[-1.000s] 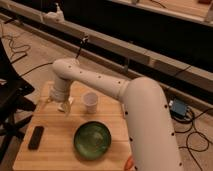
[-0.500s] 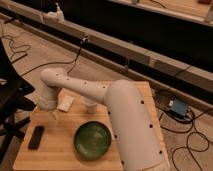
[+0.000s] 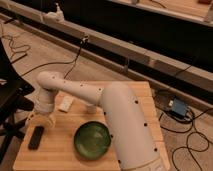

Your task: Place the eraser on the white sponge

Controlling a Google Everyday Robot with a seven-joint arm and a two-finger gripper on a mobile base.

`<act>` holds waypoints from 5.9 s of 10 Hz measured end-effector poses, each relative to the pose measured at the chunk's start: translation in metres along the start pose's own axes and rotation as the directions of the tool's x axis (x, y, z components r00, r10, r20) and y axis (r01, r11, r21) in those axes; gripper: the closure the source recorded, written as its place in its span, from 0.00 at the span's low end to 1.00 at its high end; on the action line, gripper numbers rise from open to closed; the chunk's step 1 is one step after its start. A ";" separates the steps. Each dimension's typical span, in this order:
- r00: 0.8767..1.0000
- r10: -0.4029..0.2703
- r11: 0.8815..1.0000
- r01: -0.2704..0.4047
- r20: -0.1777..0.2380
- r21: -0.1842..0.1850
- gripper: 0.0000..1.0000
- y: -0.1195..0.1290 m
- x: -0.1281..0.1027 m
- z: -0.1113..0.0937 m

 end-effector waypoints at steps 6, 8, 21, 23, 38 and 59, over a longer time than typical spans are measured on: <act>0.997 0.059 0.992 -0.065 -0.058 -0.104 0.23 0.002 0.024 0.036; 0.996 0.076 0.987 -0.081 -0.044 -0.137 0.23 0.000 0.024 0.051; 0.981 0.184 0.982 -0.186 -0.055 -0.043 1.00 0.000 0.041 0.052; 0.971 0.219 0.975 -0.214 -0.095 0.057 1.00 0.006 0.045 0.019; 0.849 0.496 0.815 -0.384 -0.181 0.433 1.00 0.065 0.112 -0.132; 0.771 0.630 0.738 -0.555 -0.095 0.385 0.27 0.085 0.172 -0.122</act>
